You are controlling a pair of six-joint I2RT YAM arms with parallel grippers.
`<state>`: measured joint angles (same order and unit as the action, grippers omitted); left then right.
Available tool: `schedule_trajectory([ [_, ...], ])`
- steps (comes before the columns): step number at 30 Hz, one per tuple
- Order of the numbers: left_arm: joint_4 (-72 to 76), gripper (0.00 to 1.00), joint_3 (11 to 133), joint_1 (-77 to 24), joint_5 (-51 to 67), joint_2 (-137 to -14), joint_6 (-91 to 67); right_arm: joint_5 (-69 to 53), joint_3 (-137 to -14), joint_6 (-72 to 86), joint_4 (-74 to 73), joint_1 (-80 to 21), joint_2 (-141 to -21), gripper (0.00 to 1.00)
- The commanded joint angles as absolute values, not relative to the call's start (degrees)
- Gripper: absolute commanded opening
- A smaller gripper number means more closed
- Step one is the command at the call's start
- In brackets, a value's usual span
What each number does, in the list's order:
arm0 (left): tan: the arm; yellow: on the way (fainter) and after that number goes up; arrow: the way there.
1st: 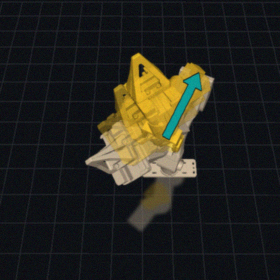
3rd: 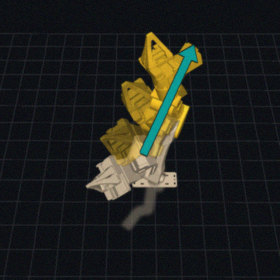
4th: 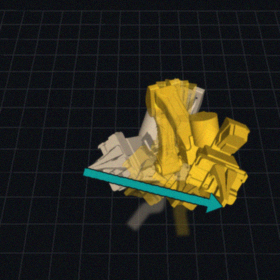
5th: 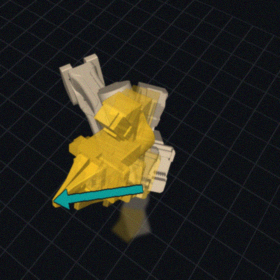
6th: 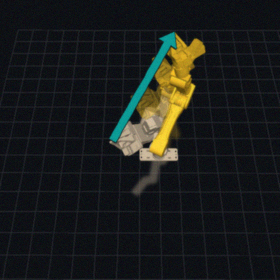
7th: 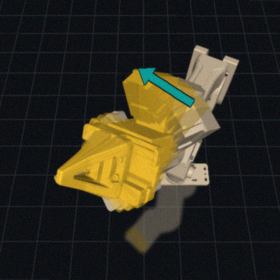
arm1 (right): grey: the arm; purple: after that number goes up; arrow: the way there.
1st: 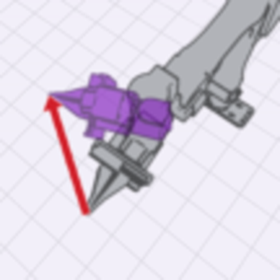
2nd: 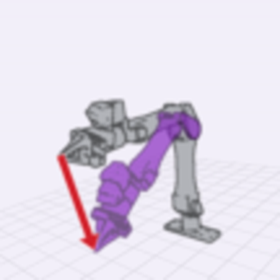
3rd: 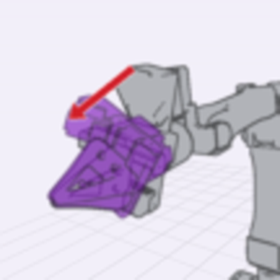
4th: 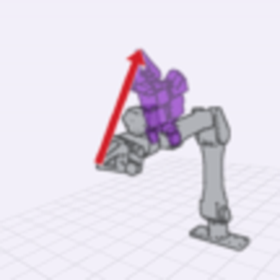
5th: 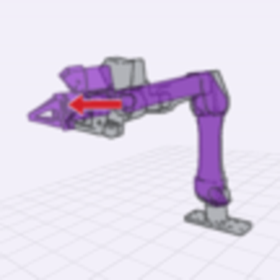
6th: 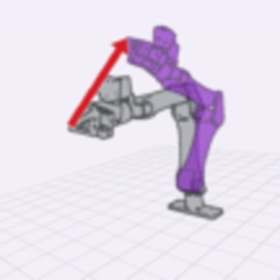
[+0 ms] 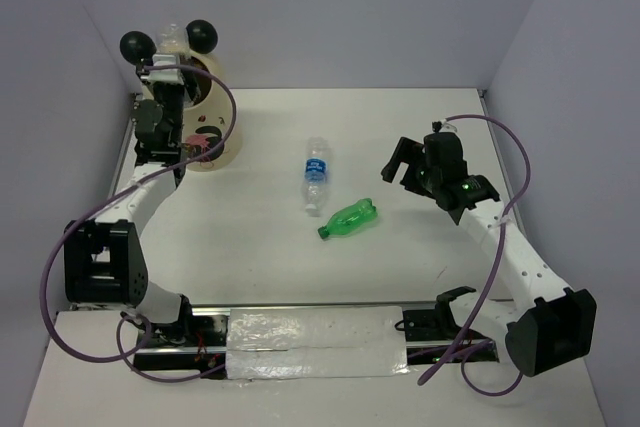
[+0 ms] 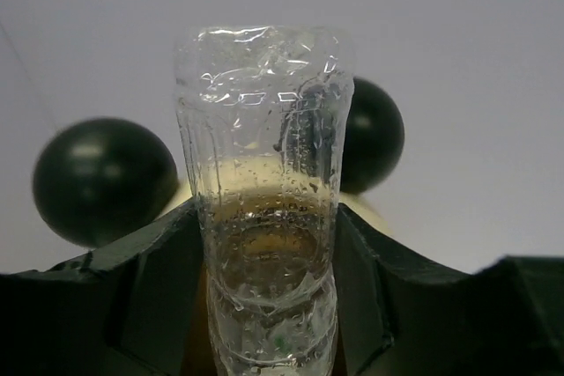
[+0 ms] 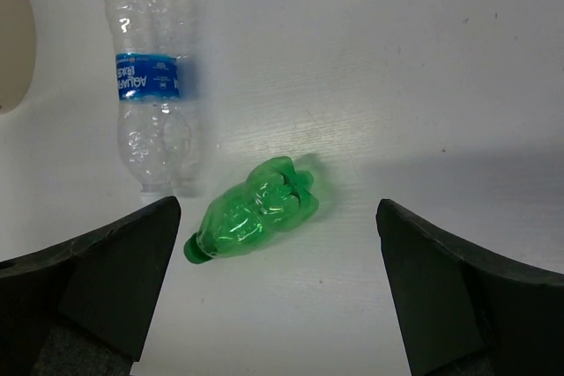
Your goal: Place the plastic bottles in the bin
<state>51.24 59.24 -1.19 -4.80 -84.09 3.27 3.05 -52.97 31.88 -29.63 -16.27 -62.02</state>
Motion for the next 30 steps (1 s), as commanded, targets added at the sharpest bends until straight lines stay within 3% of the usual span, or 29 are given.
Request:
schedule_trajectory([
  [1,60.99,0.67,57.23,-1.05,-2.2,-83.32,0.53,4.13,-55.46,31.11,-28.13,-16.79,-61.87,1.0],
  [4,60.47,0.76,56.52,-1.05,-1.85,-82.53,0.53,3.69,-54.85,31.2,-27.86,-16.79,-61.96,1.0],
  [8,58.01,0.99,56.51,-1.05,-2.72,-80.34,1.32,3.08,-54.23,31.81,-27.34,-16.79,-61.79,1.0],
  [13,45.31,0.99,64.29,-1.05,-2.03,-74.98,0.53,2.37,-54.4,31.99,-27.16,-16.79,-61.17,1.0],
  [16,22.04,0.99,78.93,-1.4,-2.9,-73.3,-6.31,2.37,-54.58,32.08,-27.33,-16.7,-60.47,1.0],
  [17,6.75,0.99,83.71,-1.58,-3.34,-75.13,-7.81,2.37,-54.49,32.17,-27.42,-16.79,-60.21,1.0],
  [19,-6.97,0.99,96.78,-3.59,-4.65,-78.03,-10.8,2.46,-53.97,32.17,-27.42,-16.79,-59.42,1.0],
  [21,-20.48,0.99,101.76,-6.66,-8.41,-81.73,-11.34,2.64,-53.53,32.34,-27.6,-16.79,-58.71,1.0],
  [30,-34.28,0.99,100.11,-30.11,-10.0,-92.88,-25.22,4.04,-53.0,32.17,-29.53,-16.87,-55.99,1.0],
])
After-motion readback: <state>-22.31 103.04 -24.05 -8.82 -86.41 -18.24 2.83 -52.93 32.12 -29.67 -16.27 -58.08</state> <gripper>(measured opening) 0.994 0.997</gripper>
